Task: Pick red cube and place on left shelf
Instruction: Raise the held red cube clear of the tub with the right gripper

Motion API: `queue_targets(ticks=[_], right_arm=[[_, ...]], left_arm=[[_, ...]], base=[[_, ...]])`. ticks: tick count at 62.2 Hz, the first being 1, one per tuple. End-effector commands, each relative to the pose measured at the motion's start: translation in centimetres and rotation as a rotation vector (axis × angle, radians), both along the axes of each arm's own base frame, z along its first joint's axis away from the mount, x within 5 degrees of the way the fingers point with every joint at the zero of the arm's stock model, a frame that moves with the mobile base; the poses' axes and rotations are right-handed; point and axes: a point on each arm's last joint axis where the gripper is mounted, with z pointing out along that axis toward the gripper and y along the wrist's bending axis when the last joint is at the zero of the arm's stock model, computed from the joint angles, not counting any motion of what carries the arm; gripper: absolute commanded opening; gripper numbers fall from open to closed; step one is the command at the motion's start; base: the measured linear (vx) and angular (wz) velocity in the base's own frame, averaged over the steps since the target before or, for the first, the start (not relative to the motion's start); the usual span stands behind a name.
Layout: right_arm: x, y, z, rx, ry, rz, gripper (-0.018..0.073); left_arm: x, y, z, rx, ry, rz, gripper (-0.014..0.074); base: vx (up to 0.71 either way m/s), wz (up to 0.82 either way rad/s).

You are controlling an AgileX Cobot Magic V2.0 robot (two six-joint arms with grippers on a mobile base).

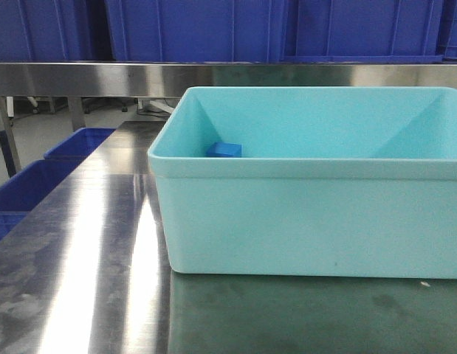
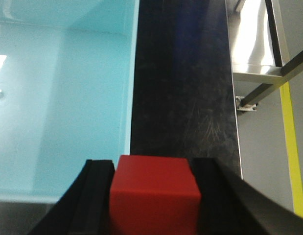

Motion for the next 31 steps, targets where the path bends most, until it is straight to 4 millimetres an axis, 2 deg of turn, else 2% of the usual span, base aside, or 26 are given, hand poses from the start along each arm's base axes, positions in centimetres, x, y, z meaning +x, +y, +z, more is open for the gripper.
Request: queue_targets(ticks=[1,20,31], right_arm=[[-1.6,-0.6,0.8,-0.007,-0.163,0.033,0.0111],[-7.8,-2.1,-1.1,0.026,-0.413,0.075,0.0111],[-10.1,-2.7,-1.6,0.011,-0.526,0.103,0.0111]], left_arm=[[0.0,0.1,0.1,-0.018,-0.081,0.003,0.0101],[0.0,0.1,0.1,-0.018,-0.081,0.003,0.0101],[0.0,0.1,0.1,-0.018,-0.081,0.003,0.0101]], base=[[0.0,0.0],[0.0,0.0],[0.0,0.0]])
